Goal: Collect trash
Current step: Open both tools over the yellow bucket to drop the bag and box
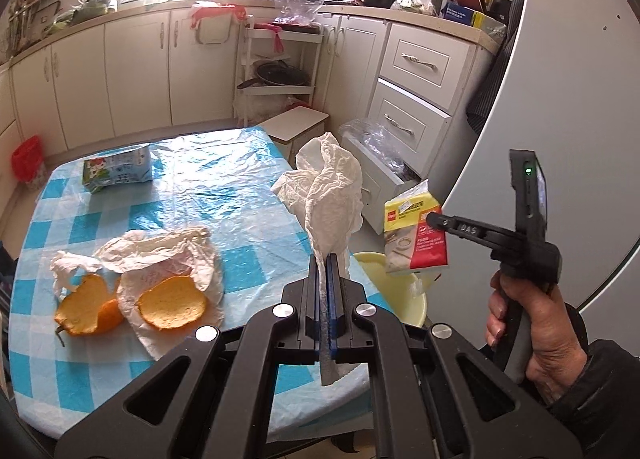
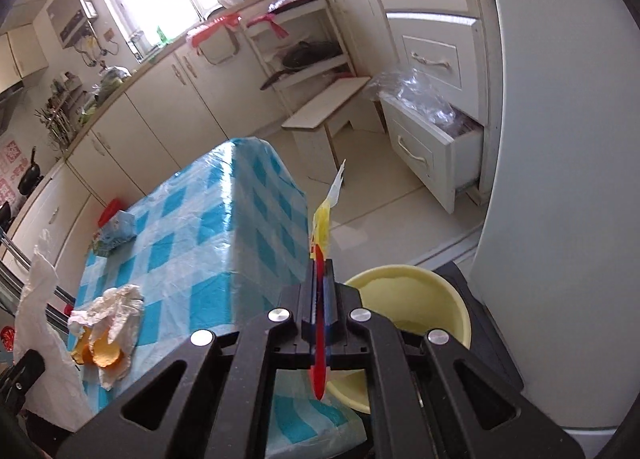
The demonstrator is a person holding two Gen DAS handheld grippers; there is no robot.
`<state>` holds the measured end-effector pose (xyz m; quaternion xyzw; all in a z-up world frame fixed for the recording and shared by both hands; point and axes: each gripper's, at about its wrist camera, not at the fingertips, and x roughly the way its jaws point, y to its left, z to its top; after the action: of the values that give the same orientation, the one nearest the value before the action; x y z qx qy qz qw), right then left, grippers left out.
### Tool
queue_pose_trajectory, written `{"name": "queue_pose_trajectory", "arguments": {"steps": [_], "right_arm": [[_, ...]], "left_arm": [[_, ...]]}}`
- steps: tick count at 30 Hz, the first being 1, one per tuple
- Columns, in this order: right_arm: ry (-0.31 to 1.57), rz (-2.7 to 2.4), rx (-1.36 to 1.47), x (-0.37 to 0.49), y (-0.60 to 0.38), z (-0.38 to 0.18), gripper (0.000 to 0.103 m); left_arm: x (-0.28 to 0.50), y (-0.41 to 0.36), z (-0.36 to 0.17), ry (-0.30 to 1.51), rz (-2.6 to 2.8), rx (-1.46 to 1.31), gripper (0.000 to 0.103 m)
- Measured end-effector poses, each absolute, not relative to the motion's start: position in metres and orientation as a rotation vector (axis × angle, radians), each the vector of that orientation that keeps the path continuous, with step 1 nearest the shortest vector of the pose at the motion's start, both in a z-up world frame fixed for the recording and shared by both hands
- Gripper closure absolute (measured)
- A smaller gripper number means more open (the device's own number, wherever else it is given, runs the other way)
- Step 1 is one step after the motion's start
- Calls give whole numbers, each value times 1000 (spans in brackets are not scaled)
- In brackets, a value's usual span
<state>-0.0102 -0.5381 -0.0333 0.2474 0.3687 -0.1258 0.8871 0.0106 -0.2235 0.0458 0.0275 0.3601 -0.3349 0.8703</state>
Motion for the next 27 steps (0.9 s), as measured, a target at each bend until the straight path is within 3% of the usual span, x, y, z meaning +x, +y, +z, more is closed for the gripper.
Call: {"name": "queue_pose_trajectory", "arguments": {"steps": [5, 7, 8, 11, 16, 21, 24, 26, 27], "right_arm": [[929, -298, 539, 17, -543, -67, 93], [956, -307, 567, 22, -547, -76, 70], [941, -315, 578, 21, -549, -75, 69], [831, -327, 595, 9, -552, -53, 65], [508, -352, 587, -30, -556, 3, 41], [380, -355, 580, -47, -558, 23, 39], [375, -353, 626, -46, -567, 20, 39], [369, -350, 653, -46, -572, 20, 39], [365, -350, 658, -47, -573, 22, 39]], "left_arm": [[21, -259, 30, 795, -740, 57, 100], [26, -273, 23, 815, -752, 58, 100], [29, -280, 20, 826, -756, 58, 100], [35, -300, 8, 858, -769, 58, 100], [46, -344, -14, 913, -798, 59, 100], [58, -397, -48, 1003, -820, 118, 99], [62, -412, -62, 1052, -810, 140, 89], [62, -414, -64, 1062, -814, 134, 69], [61, -414, -63, 1052, -812, 137, 66]]}}
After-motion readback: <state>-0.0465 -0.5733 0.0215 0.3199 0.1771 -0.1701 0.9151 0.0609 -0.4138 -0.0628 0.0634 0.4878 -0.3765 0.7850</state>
